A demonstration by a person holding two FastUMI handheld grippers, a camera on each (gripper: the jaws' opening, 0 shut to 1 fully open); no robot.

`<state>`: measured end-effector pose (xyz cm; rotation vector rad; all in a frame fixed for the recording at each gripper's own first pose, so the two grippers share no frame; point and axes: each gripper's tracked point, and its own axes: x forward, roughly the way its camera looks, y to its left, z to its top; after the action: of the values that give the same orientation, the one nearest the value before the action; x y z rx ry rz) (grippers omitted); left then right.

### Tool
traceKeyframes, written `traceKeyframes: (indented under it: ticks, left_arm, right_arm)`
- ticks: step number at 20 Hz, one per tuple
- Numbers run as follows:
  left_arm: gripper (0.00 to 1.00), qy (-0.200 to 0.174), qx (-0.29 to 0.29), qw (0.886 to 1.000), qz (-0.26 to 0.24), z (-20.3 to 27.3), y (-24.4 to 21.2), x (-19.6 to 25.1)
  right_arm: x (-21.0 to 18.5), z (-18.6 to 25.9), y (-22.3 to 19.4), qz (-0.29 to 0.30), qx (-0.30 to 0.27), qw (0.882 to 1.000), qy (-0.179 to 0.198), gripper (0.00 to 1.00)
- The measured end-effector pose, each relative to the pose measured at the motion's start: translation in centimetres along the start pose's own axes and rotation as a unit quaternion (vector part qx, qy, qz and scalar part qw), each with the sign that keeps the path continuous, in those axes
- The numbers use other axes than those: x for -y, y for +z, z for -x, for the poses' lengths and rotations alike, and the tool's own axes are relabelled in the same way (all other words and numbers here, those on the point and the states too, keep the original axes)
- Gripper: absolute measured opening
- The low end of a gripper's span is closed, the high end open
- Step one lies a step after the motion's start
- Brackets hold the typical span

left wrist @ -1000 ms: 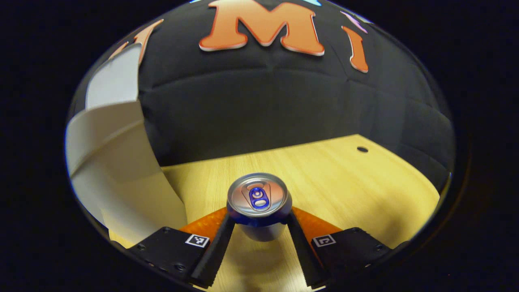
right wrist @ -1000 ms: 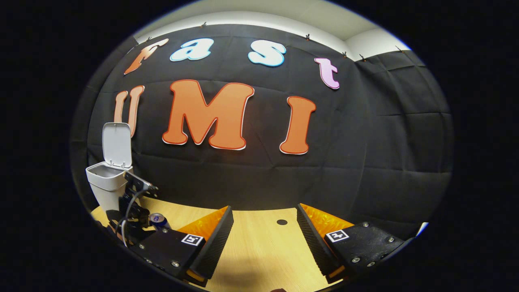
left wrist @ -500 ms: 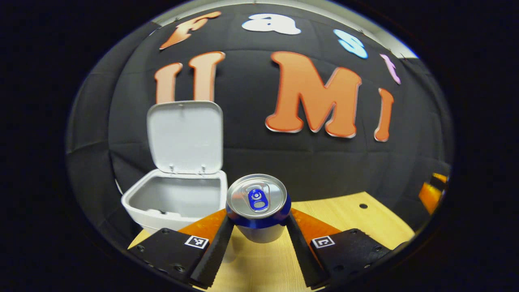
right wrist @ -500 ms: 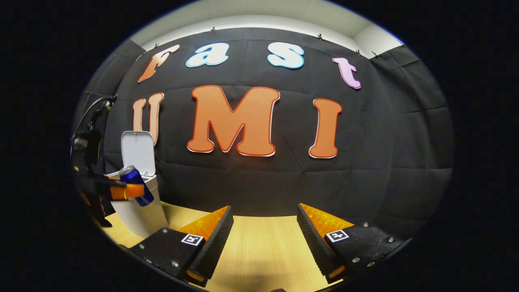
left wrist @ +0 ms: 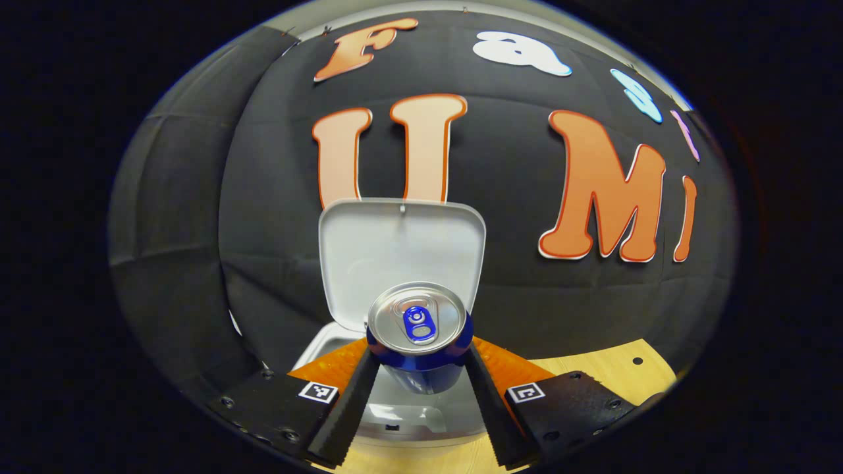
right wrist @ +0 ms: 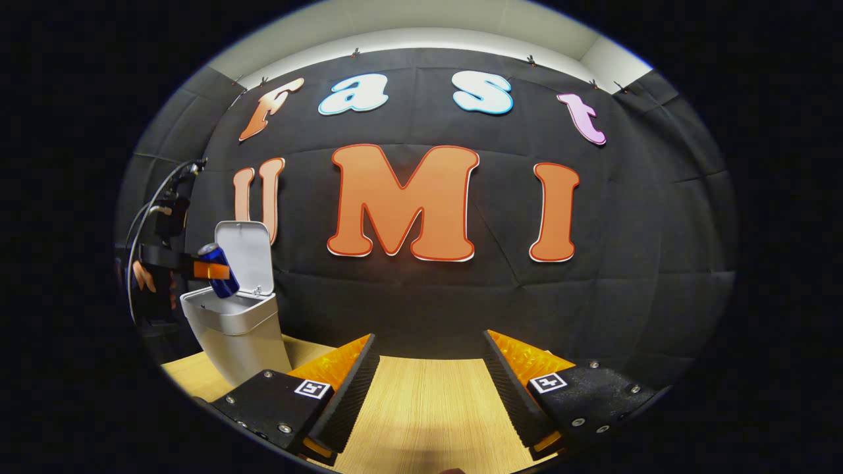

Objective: Press the lid of the desktop garbage bin to open it, pick up the crumpled paper on the desktop and throw it into the bin, then pick up the pop can on the desktop and drop it into the bin, and finally close the garbage bin lid.

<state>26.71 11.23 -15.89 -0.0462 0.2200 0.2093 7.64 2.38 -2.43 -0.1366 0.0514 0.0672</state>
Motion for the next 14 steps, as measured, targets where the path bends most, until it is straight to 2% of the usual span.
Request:
traceKeyframes:
  ticks: [3, 4, 7, 11, 14]
  left_arm:
    - [0.81, 0.005, -0.03, 1.0, 0.0, -1.7, -2.3, 0.5]
    - [0.83, -0.006, -0.039, 0.999, 0.01, -1.8, -2.8, 1.0]
    - [0.84, 0.002, -0.052, 0.998, 0.02, -1.4, -3.6, 0.6]
    - [0.85, 0.007, -0.036, 0.999, 0.004, -0.7, -2.2, 0.0]
    - [0.86, 0.018, 0.03, 0.999, -0.011, 0.2, 2.6, -0.3]
  right_arm:
    - [1.5, 0.0, -0.1, -0.002, -0.002, 1.0, -0.016, 0.94]
    - [2.0, 0.0, -0.3, -0.004, -0.004, 1.0, -0.02, 0.94]
    - [3.6, 0.4, -0.8, -0.006, -0.007, 0.999, -0.038, 0.94]
    - [4.4, 0.6, -1.1, -0.012, -0.014, 0.999, -0.049, 0.94]
    - [4.5, 0.8, -0.6, -0.007, -0.008, 0.999, -0.049, 0.94]
